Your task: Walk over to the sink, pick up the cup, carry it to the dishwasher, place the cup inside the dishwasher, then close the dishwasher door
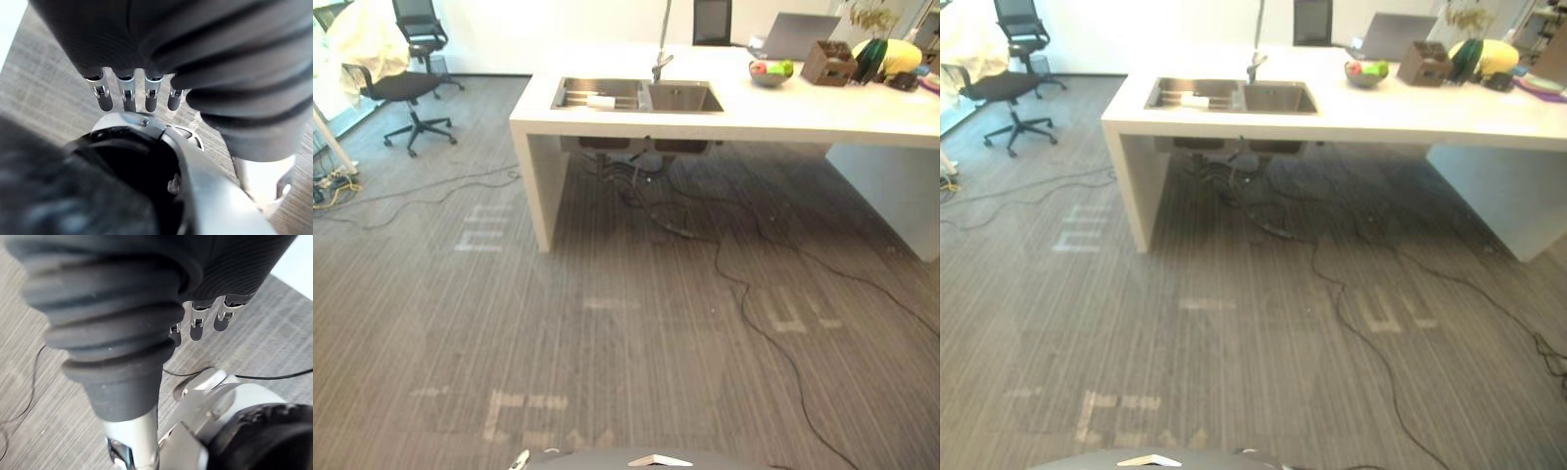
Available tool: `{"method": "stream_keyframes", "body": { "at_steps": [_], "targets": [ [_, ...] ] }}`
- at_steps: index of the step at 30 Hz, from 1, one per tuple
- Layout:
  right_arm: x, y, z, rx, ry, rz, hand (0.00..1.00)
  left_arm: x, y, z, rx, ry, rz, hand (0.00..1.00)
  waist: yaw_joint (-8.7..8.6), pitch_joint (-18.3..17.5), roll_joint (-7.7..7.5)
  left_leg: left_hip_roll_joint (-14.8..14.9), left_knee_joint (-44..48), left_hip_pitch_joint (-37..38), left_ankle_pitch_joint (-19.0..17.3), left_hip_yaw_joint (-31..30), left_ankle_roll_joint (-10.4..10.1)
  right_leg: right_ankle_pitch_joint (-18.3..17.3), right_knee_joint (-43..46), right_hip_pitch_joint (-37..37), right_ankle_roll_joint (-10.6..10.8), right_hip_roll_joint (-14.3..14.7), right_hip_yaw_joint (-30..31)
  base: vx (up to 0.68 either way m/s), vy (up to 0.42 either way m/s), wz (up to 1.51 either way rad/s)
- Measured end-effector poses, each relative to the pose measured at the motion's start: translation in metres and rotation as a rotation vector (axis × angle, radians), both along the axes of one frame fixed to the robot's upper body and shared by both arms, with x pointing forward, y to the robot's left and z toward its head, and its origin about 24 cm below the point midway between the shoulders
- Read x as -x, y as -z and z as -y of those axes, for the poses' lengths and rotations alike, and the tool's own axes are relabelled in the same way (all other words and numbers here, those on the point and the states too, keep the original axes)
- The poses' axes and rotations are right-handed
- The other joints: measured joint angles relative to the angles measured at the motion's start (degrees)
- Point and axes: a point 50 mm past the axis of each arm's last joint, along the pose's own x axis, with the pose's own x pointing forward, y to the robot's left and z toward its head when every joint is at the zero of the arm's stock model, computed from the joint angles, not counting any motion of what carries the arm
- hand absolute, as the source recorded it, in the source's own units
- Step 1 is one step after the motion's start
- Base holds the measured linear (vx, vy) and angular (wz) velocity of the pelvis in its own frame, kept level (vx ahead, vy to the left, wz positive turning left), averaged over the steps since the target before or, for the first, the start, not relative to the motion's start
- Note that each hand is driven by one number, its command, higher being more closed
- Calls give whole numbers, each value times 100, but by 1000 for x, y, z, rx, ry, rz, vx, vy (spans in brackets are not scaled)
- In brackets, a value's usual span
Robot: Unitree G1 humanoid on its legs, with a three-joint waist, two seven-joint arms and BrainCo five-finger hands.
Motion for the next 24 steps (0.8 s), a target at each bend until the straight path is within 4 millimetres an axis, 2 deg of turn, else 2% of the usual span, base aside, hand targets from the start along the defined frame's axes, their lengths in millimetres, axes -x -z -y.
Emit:
{"method": "stream_keyframes", "body": {
  "at_steps": [1, 2, 4, 7, 9, 14, 24],
  "targets": [
    [-1, 0, 0, -2, 13, 6, 0, -3, 0, 1, 18, -12, 0, 0, -18, 135, -67, -73, -266, 173, 55, 49, -47, 83, -156, 126, 18, -17, -19, -10, 40, -2],
    [-2, 0, 0, -2, 24, 10, 0, -4, 0, 2, 34, -27, -10, 0, -16, 232, 13, -96, -437, 243, 116, 140, -59, 115, -260, 191, 20, -23, -50, -37, 55, -5],
    [-2, 0, 0, 9, 26, 20, 0, 1, 0, 4, 69, -55, -38, 0, -27, 247, -20, -196, -890, 482, 269, 204, -93, 200, -466, 323, 72, -36, -140, -1, 50, -10],
    [-2, 0, 2, 18, 17, 21, 0, 5, -1, 1, 113, -56, -58, 0, -31, 261, -6, -214, -1015, 632, 444, 280, -103, 373, -555, 420, 134, -40, -175, 108, 32, -3],
    [-2, 0, 2, 29, 2, 20, 0, 6, -2, 0, 132, -45, -67, 0, -47, 274, -7, -232, -1014, 712, 462, 280, -51, 439, -611, 535, 166, -45, -232, 140, 20, 4],
    [-11, 0, 3, 52, -25, 49, 0, 3, -2, -2, 101, -4, -48, 0, -57, 464, -12, -264, -1012, 815, 428, 266, -96, 440, -764, 745, 170, -47, -294, 78, 15, 5],
    [-9, -1, 7, 50, 18, 69, 0, 6, 3, 8, -8, 15, -113, 0, -93, 524, 81, -241, -1020, 1039, 415, 239, -143, 383, -790, 959, 235, -44, -345, -39, 3, 1]
  ]
}}
